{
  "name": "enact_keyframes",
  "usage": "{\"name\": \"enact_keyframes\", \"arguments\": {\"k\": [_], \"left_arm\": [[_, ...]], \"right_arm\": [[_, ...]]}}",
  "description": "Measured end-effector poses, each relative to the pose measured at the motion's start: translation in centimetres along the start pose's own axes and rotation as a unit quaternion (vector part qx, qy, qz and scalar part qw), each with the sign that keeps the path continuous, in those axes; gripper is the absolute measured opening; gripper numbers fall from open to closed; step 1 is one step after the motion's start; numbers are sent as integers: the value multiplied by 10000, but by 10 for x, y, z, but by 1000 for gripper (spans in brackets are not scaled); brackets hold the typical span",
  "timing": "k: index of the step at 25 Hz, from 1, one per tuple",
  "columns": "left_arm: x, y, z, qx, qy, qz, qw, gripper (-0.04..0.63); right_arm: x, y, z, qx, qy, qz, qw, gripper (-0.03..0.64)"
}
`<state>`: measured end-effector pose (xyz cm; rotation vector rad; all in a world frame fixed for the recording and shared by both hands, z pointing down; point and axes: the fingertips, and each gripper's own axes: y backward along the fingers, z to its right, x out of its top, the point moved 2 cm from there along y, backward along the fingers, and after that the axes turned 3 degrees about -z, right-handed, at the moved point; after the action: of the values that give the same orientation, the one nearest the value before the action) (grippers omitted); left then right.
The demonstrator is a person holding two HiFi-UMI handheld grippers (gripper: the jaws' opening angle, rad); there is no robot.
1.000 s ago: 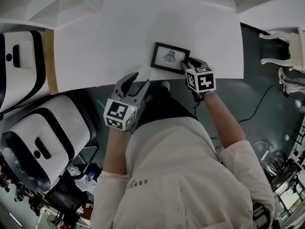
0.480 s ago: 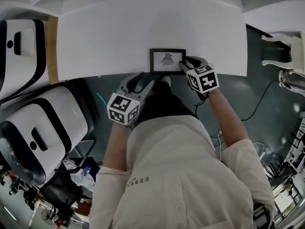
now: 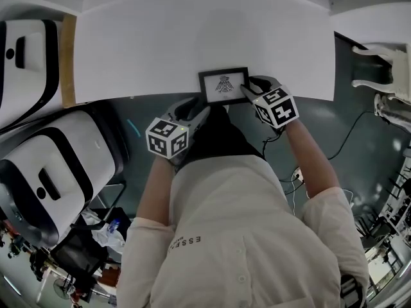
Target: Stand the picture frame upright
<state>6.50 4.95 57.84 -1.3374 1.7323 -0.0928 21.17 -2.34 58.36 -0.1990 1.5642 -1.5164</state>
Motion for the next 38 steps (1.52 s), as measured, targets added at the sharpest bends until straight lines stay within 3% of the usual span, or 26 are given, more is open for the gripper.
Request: {"name": "enact_keyframes", "arguments": {"k": [7, 12, 16, 22, 23, 30, 33, 38], "left_arm": [[-8, -14, -11, -327, 1287, 159, 9910, 178], [-10, -26, -15, -648, 2081, 309, 9755, 176], [-10, -34, -18, -812, 2500, 387, 9641, 175], [-7, -38, -14, -1139, 2683, 430, 9556, 146], [-7, -39, -13, -1188, 2708, 432, 9543, 114], [-1, -35, -6, -1557, 3217, 644, 9317, 74], [4, -32, -3, -1640, 3115, 708, 9333, 71], [13, -28, 3, -1774, 2823, 717, 9400, 66]], "right_arm": [[-6, 3, -4, 191, 372, -78, 9991, 152], [-5, 2, -6, 301, 548, -87, 9980, 152], [-5, 1, -6, 331, 685, -85, 9971, 153], [-4, 1, -5, 414, 649, -39, 9970, 152], [-4, 1, -5, 424, 647, -31, 9970, 153], [-4, 2, -5, 460, 664, 89, 9967, 153], [-3, 4, -5, 467, 528, 258, 9972, 154], [3, 18, 0, 898, -252, 780, 9926, 188]]}}
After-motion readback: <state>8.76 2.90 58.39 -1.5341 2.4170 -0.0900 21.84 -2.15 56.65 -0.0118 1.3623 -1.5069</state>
